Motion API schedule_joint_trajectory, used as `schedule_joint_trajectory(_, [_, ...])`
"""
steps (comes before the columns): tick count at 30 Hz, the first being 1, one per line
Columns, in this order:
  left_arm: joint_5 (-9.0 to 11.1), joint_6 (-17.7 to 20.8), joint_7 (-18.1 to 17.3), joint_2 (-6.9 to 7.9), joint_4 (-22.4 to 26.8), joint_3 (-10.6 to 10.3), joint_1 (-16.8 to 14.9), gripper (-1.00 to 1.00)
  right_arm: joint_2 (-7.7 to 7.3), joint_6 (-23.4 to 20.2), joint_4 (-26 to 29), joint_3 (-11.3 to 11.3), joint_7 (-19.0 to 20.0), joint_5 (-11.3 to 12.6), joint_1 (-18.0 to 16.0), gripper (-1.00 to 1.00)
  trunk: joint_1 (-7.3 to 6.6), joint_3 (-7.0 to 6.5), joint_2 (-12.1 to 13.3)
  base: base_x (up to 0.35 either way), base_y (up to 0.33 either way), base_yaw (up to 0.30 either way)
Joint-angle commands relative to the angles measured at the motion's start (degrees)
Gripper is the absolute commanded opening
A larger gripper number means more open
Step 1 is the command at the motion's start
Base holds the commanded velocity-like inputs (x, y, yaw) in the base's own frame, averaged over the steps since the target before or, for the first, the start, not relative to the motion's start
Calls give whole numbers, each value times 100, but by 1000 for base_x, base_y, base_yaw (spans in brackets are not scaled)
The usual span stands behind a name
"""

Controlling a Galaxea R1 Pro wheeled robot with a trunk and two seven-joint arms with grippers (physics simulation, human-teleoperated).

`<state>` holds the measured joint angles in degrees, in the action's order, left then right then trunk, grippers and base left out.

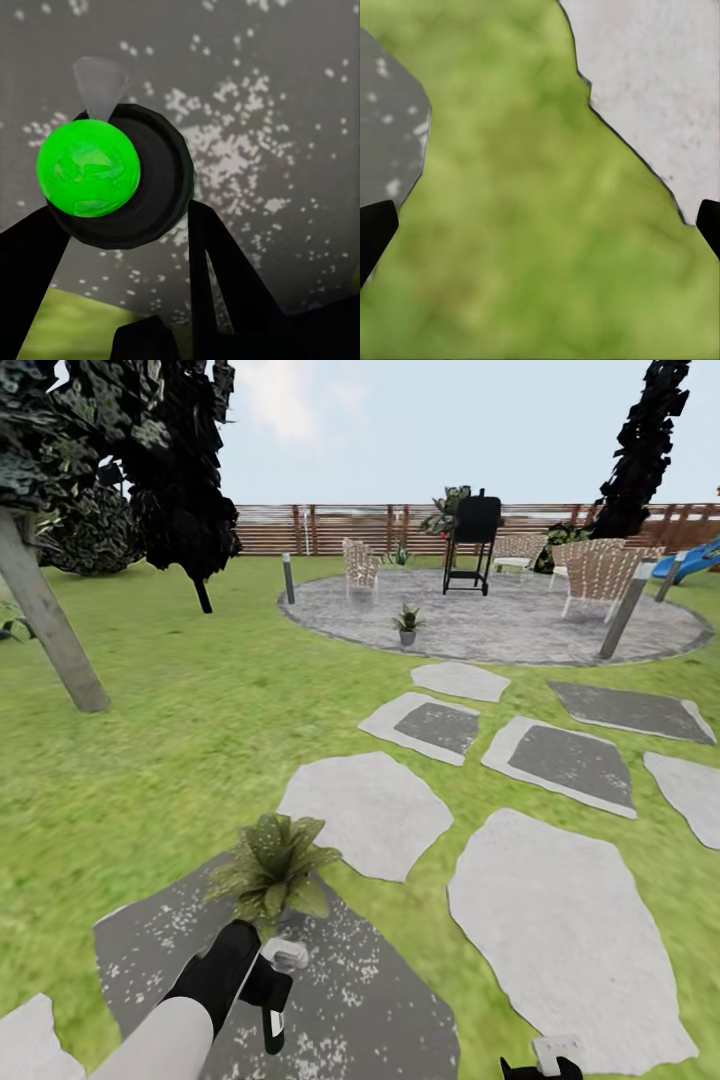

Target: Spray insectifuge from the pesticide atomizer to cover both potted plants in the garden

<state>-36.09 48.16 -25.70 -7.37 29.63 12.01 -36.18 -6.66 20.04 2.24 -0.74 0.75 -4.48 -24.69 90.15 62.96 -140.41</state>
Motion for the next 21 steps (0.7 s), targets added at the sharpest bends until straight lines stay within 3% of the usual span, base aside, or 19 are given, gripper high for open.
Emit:
schedule_joint_trajectory(1, [-65, 12, -40, -9, 5, 42, -3, -100, -2, 17, -4, -18, 4, -45, -5, 100, -1, 5, -2, 0, 0, 50])
schedule_joint_trajectory(8, [-65, 15, -40, -10, 8, 39, -3, -100, -2, 17, -4, -14, 4, -45, -6, 100, -1, 5, -2, 177, -134, 41])
schedule_joint_trajectory(16, [-62, 10, -40, -13, -5, 39, -3, -100, -2, 17, -4, -13, 4, -49, -8, 100, -1, 5, -2, 216, -176, 261])
schedule_joint_trajectory(21, [-65, 16, -40, -11, -2, 39, -3, -100, -2, 17, -6, -13, 4, -45, -4, 100, -1, 5, -2, -58, -209, 278])
